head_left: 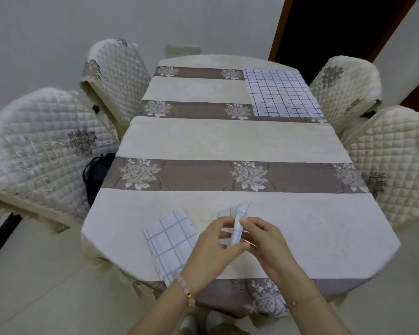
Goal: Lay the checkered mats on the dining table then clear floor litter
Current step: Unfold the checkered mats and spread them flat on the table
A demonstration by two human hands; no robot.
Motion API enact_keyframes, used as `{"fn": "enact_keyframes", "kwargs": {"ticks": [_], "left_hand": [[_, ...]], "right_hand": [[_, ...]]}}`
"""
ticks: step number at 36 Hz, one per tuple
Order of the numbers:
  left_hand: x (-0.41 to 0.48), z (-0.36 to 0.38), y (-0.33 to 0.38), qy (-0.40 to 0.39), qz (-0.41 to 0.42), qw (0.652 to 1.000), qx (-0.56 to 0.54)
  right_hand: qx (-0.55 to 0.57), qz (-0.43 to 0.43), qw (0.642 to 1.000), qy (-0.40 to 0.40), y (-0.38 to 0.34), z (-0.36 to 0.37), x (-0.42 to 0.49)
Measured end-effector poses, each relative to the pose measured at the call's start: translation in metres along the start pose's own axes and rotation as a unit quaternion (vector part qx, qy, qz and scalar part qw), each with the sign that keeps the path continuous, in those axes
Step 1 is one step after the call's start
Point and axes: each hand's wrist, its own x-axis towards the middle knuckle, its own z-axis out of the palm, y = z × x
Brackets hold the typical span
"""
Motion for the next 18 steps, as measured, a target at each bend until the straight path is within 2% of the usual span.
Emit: {"fn": "enact_keyframes", "kwargs": {"ticks": [5,12,18], "left_hand": [[0.001,0.001,0.001,0.026,0.011,1.000,-0.010],[0.000,-0.007,0.002,0.010,0.016,0.998,-0.054],[0.005,-0.014,-0.011,0.075,-0.012,0.995,-0.059]], "right_hand": [[0.021,-0.002,1.000,0.009,0.000,0.002,-0.001],[0.019,-0.006,1.000,0.013,0.000,0.002,0.000],[-0.018,-0.012,1.000,0.007,0.000,0.005,0.001]]}}
